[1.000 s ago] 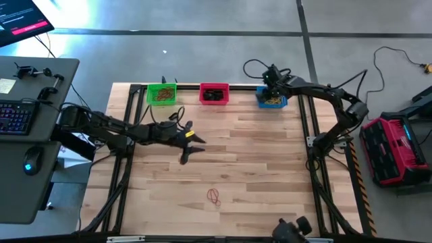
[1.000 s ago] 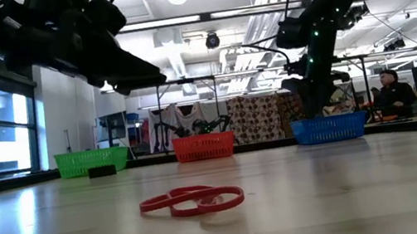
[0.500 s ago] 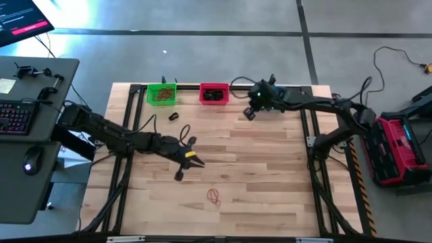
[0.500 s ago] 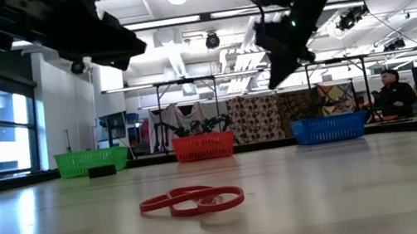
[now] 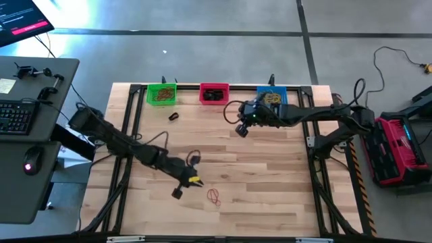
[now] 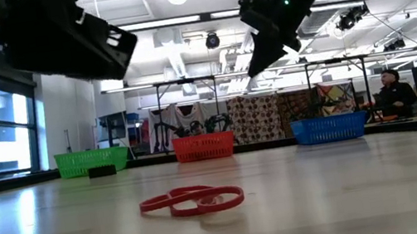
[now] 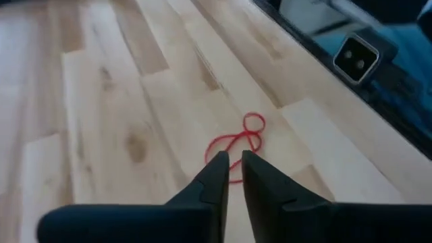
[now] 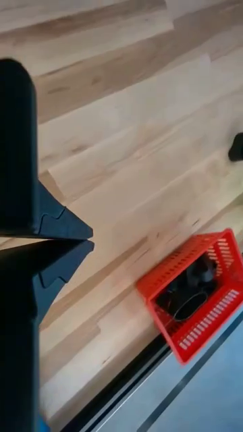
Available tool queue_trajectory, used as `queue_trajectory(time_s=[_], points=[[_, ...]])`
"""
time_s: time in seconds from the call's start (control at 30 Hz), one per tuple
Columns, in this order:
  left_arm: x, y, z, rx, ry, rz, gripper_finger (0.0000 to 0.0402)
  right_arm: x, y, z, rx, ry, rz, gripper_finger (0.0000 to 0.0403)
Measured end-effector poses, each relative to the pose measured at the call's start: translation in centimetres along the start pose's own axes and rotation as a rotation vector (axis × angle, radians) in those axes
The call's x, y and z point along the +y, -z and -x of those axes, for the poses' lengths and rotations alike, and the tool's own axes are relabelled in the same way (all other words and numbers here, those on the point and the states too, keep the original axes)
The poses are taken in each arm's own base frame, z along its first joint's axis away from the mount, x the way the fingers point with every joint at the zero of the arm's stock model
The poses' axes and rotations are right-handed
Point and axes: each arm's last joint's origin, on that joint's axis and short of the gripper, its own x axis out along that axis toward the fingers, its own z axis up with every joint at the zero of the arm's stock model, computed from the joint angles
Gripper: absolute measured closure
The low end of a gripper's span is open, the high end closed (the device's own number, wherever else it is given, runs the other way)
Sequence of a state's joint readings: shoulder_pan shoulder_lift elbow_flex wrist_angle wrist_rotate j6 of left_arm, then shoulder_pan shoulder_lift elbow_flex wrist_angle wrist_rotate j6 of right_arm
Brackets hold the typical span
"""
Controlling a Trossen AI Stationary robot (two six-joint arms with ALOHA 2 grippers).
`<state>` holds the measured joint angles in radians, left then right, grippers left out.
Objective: Sort rubber bands into baskets
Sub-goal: Put the red rubber band into the green bin
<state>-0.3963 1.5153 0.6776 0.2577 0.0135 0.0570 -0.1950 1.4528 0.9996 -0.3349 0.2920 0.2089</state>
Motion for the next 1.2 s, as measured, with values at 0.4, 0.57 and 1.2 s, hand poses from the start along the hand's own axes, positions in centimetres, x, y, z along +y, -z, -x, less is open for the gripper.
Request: queue_trajectory(time_s=[0.4,0.57,1.2], points=[[0.2,-1.3,-5.0,0.12,0.191,-0.047,0.0291,0.9,0.0,0.3,-0.02,-0.028,0.01,0.0403],[1.1,-1.7,-6.2,0.171,0.175,-0.07,0.0289,1.4,0.1,0.4,-0.025,-0.045,0.013,0.0403],[2.8,0.0,-9.3,0.287,0.239,-0.054,0.0289,2.0,0.3,0.6,-0.018,-0.064,0.045,0.0403]])
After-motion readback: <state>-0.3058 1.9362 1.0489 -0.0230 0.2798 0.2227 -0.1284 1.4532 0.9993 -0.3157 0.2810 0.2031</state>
